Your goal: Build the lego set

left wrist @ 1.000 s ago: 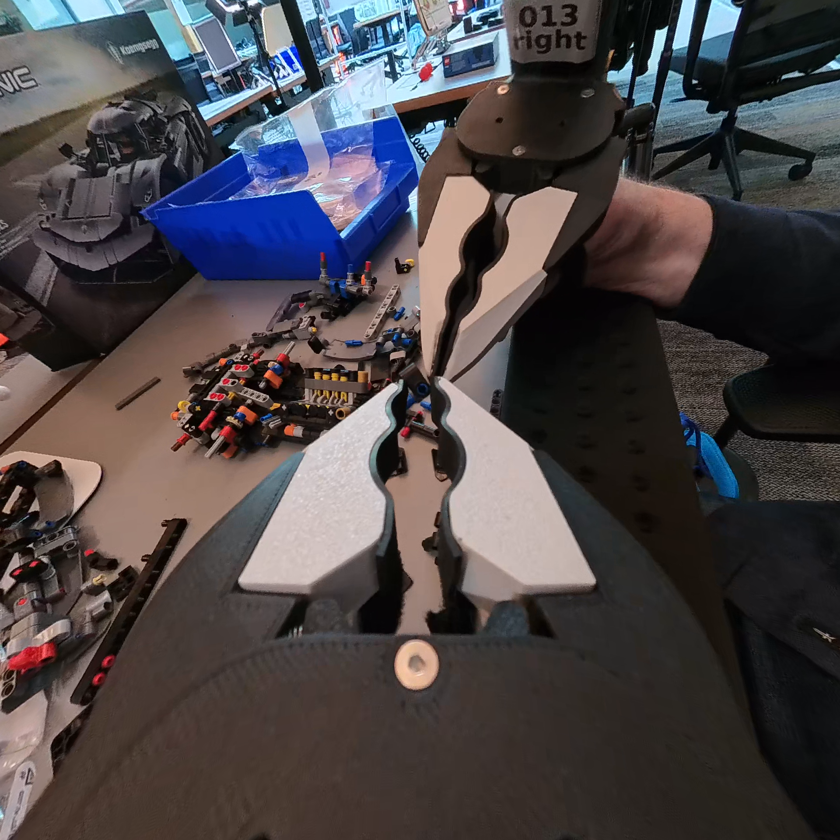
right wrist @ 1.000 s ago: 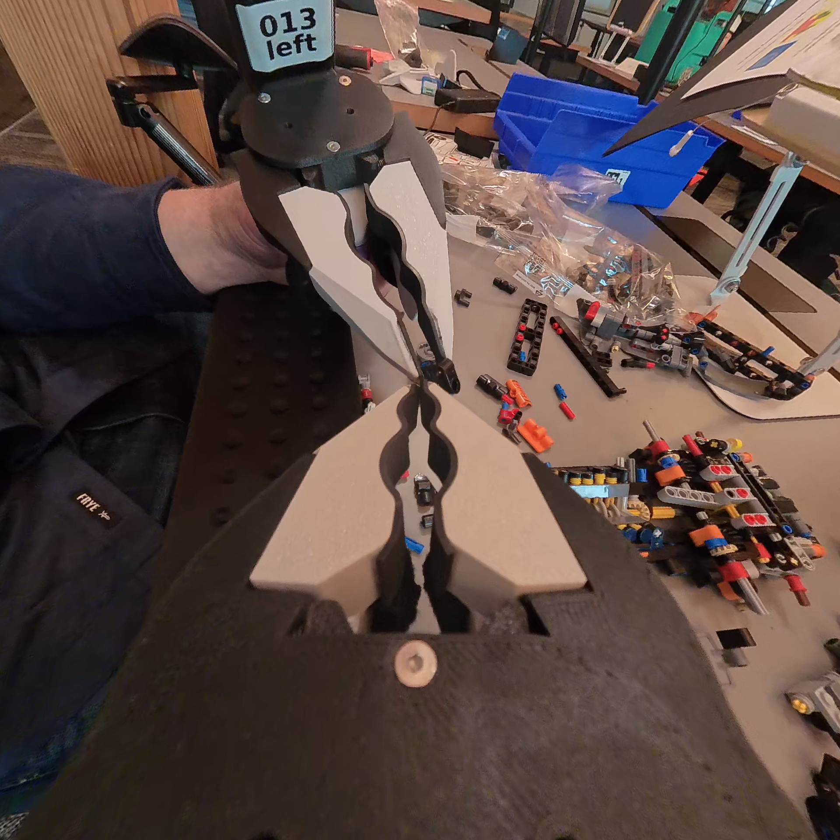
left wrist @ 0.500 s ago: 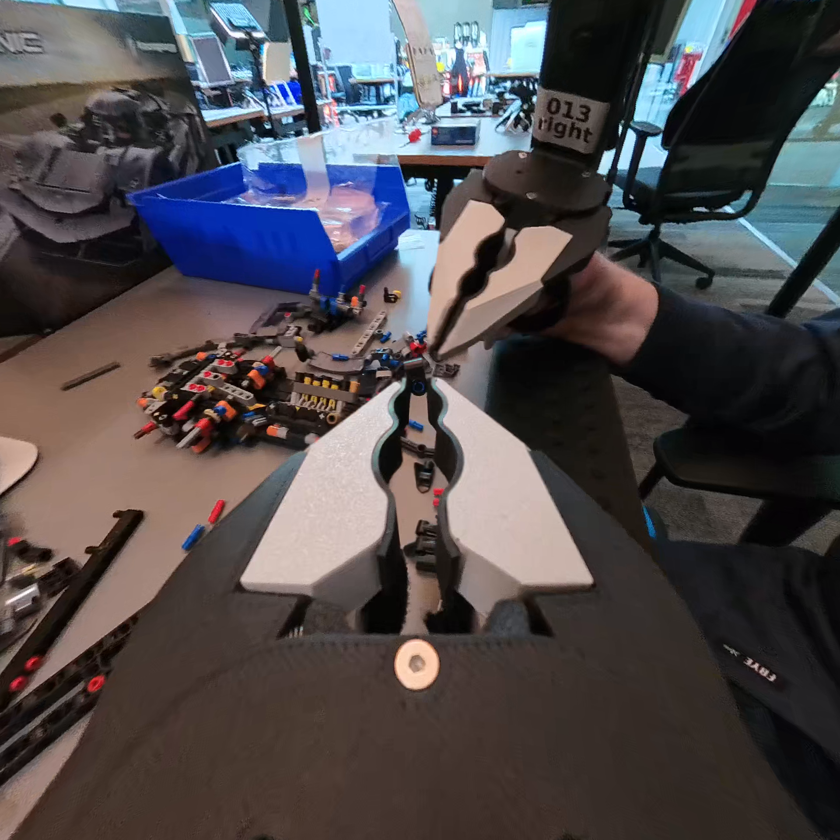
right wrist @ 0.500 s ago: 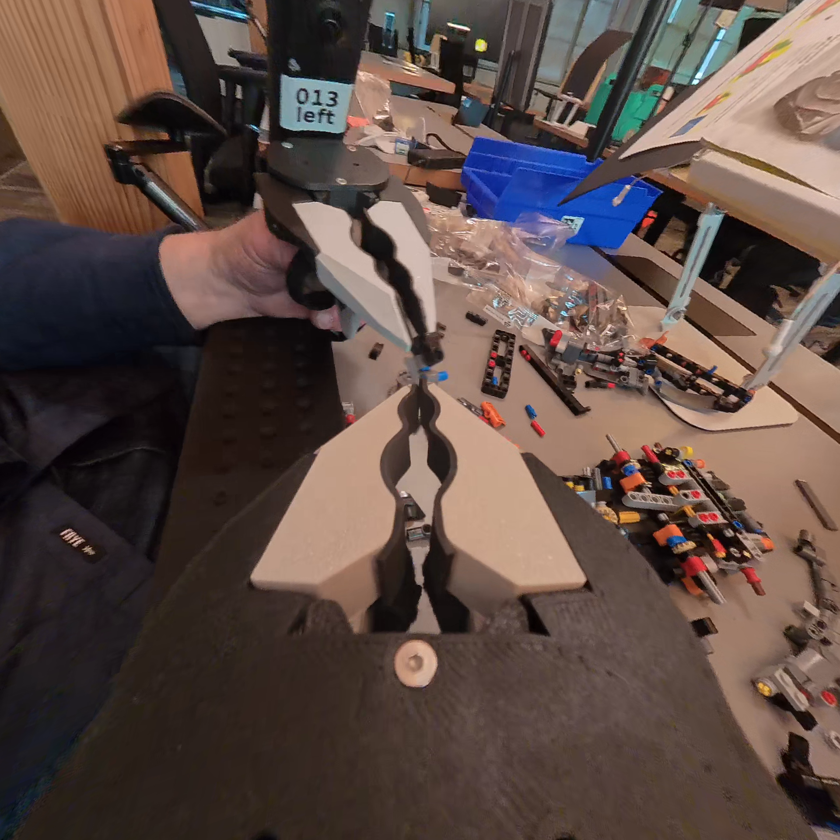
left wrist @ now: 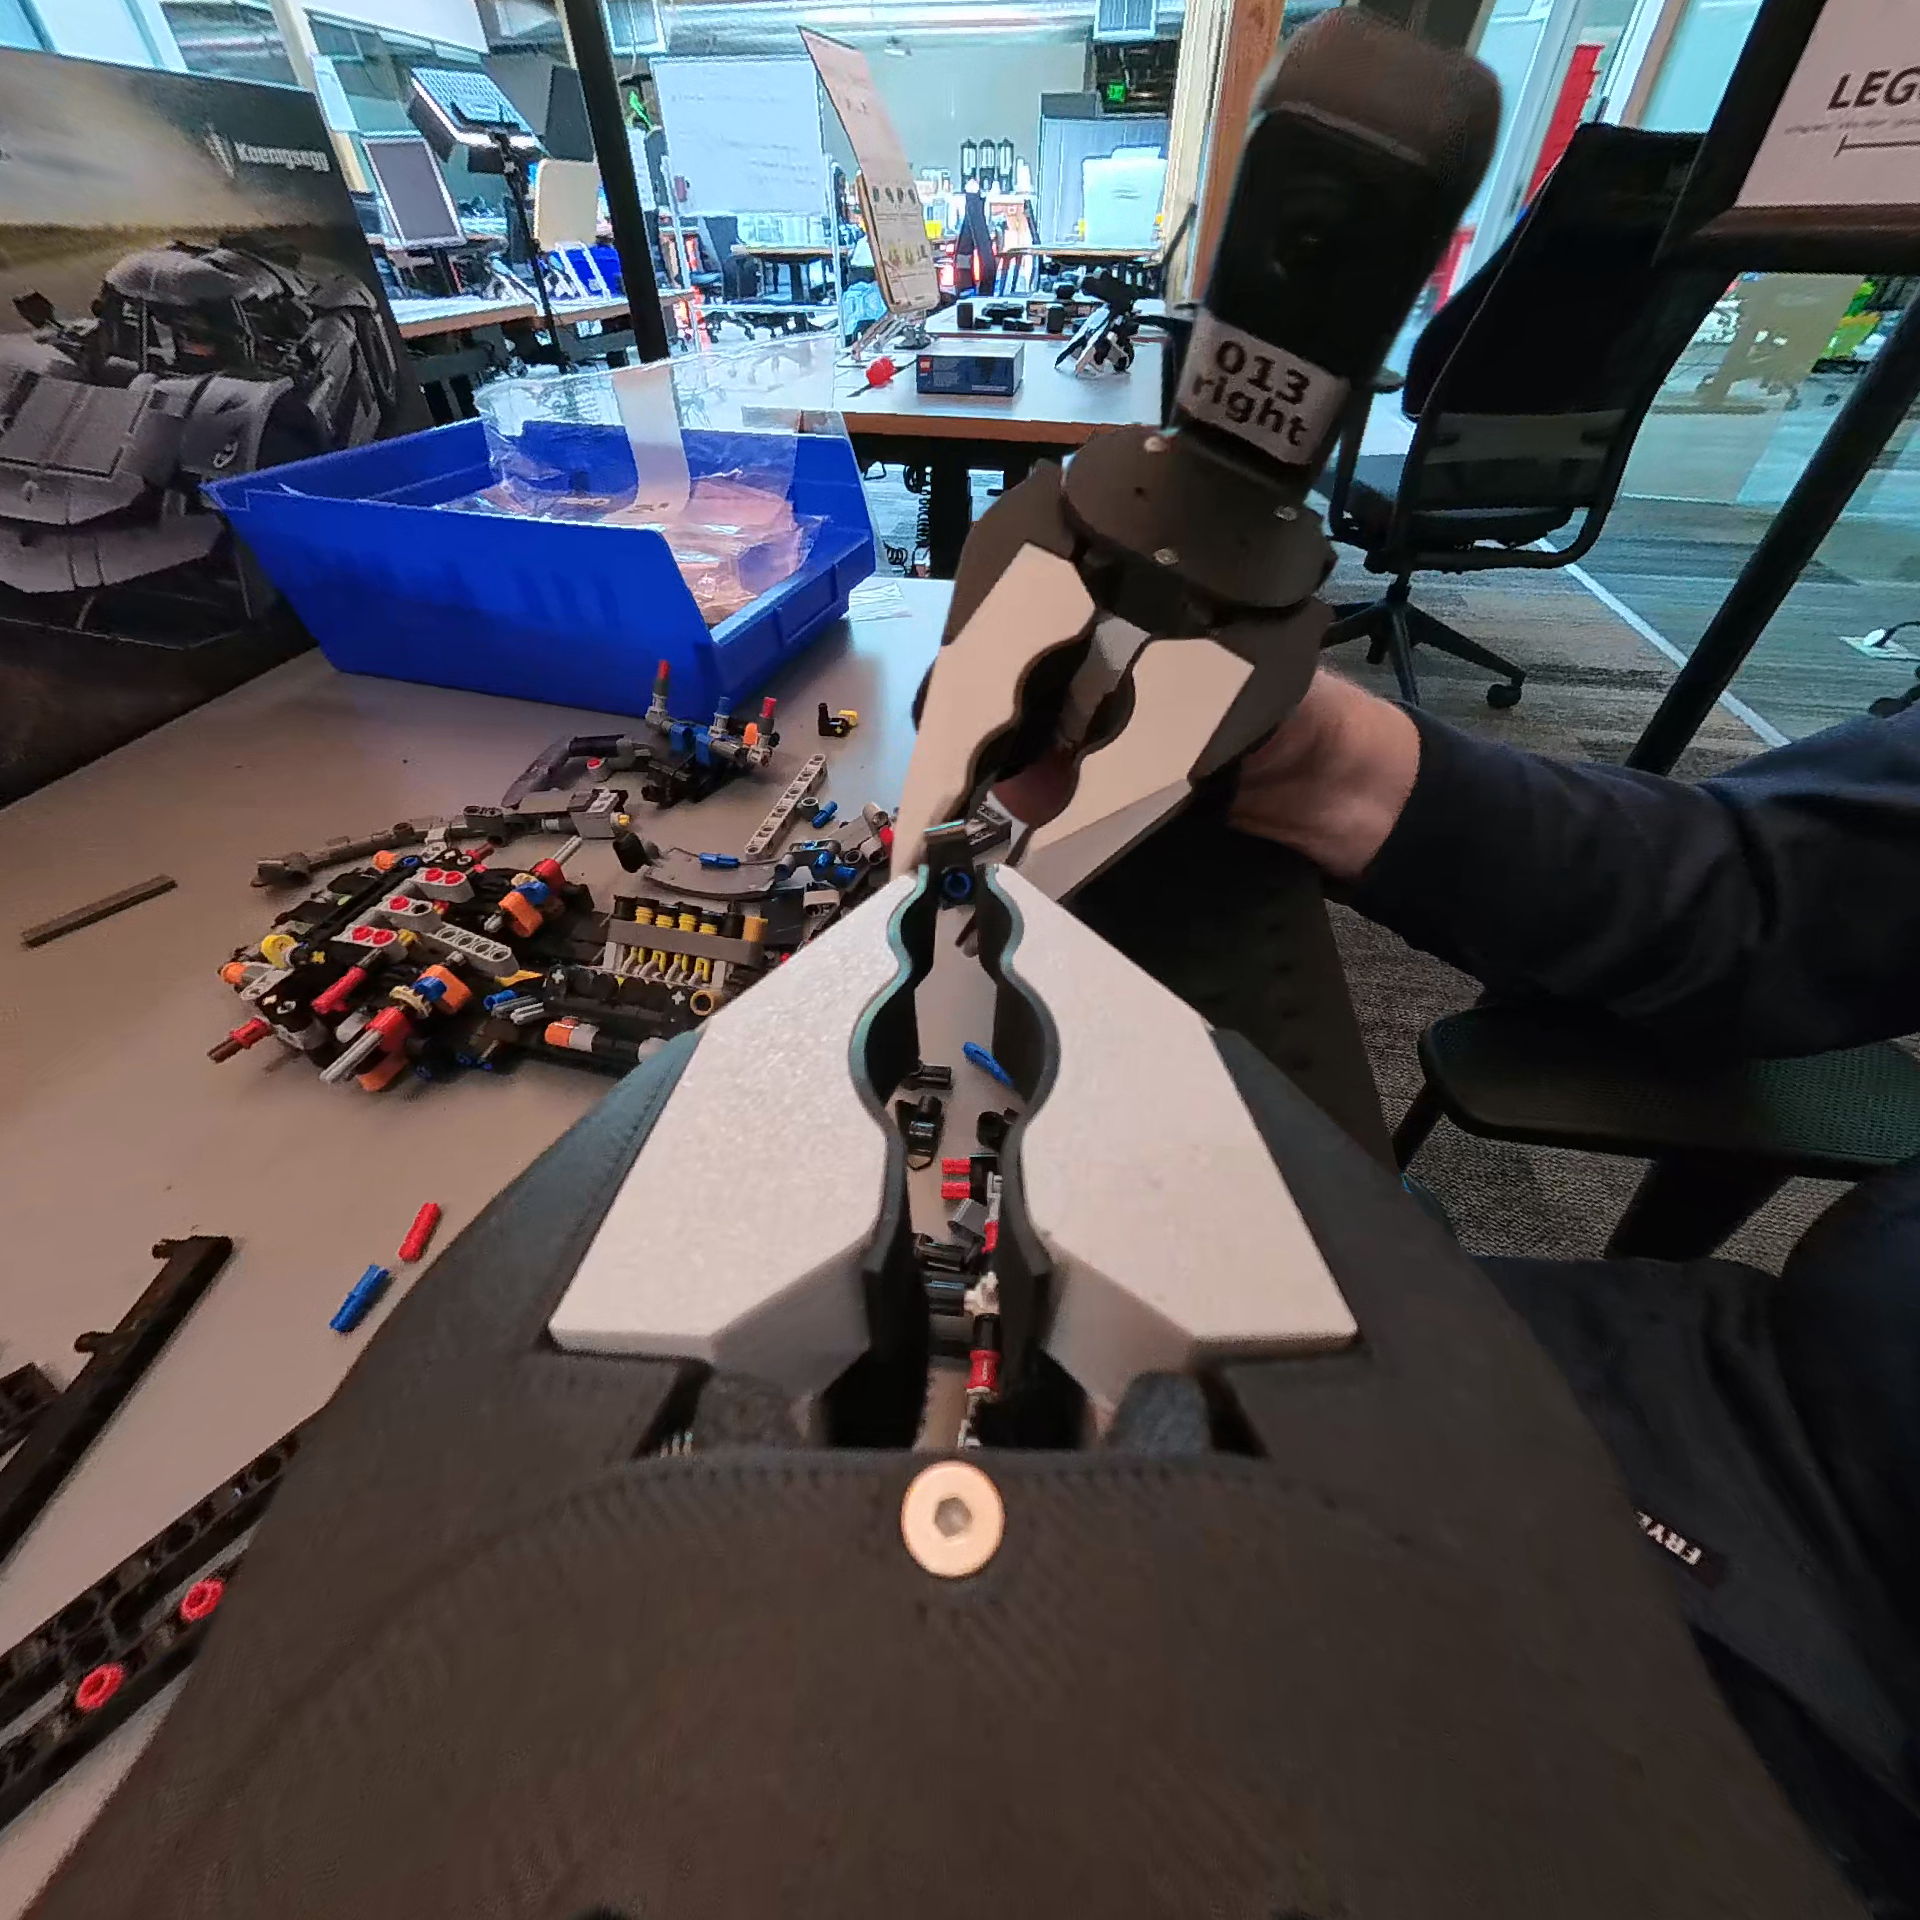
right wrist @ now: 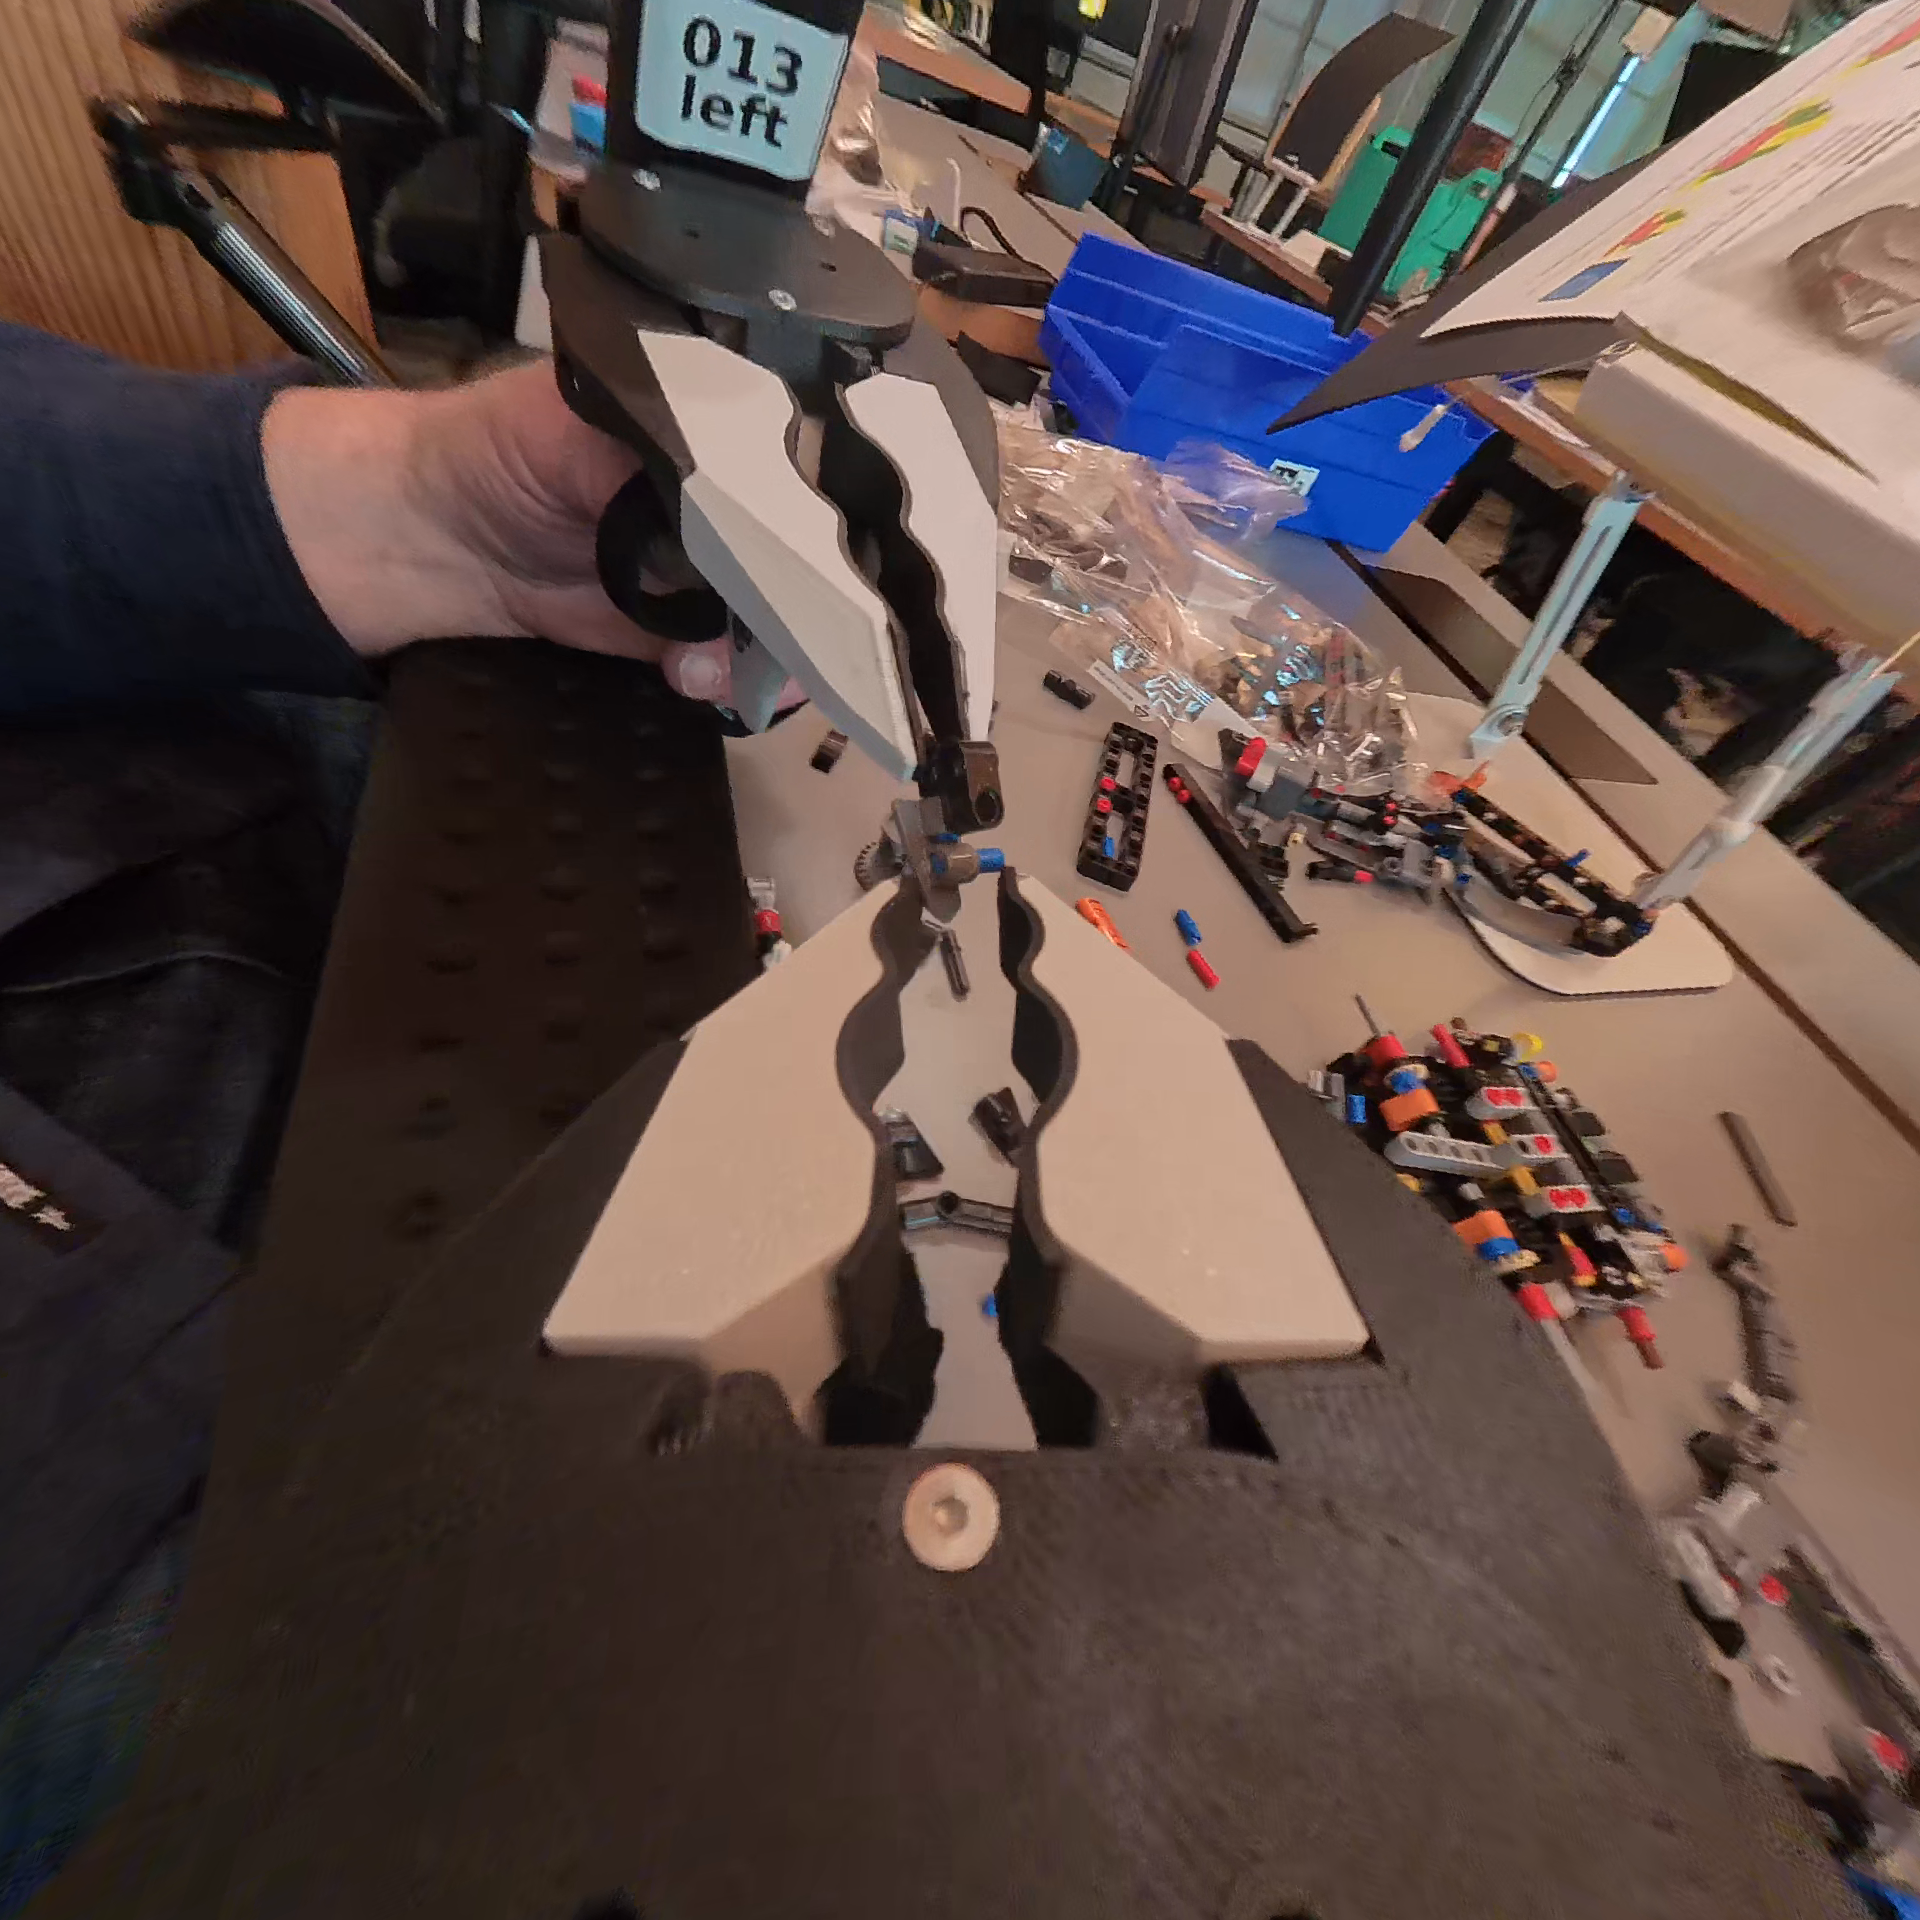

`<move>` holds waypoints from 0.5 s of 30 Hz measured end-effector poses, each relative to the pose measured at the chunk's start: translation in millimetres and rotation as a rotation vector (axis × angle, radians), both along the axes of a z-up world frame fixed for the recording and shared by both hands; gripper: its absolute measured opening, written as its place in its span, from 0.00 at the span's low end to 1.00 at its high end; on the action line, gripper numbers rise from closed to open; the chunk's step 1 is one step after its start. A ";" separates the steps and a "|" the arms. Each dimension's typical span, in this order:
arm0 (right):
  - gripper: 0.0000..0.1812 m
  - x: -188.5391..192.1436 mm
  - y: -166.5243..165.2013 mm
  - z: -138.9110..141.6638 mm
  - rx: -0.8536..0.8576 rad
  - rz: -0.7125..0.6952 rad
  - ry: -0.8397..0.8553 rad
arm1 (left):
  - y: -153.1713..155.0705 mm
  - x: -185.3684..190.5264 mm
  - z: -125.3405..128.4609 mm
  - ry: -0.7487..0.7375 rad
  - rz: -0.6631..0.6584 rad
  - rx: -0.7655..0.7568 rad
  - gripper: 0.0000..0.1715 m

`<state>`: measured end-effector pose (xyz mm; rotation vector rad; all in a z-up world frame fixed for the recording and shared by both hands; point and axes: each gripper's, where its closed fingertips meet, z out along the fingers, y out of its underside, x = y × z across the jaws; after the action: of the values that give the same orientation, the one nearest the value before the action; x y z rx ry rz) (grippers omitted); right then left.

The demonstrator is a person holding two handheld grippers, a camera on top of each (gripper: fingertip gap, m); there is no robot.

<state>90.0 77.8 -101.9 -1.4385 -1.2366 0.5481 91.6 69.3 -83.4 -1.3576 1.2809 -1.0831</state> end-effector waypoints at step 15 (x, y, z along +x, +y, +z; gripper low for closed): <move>0.00 1.2 3.9 -1.5 0.108 -0.068 -0.094 | 5.8 -2.1 0.0 -0.001 0.030 -0.006 0.03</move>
<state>91.2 81.7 -103.4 -1.4227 -1.2666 0.3657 89.5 75.1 -83.4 -1.3766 1.2539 -1.0671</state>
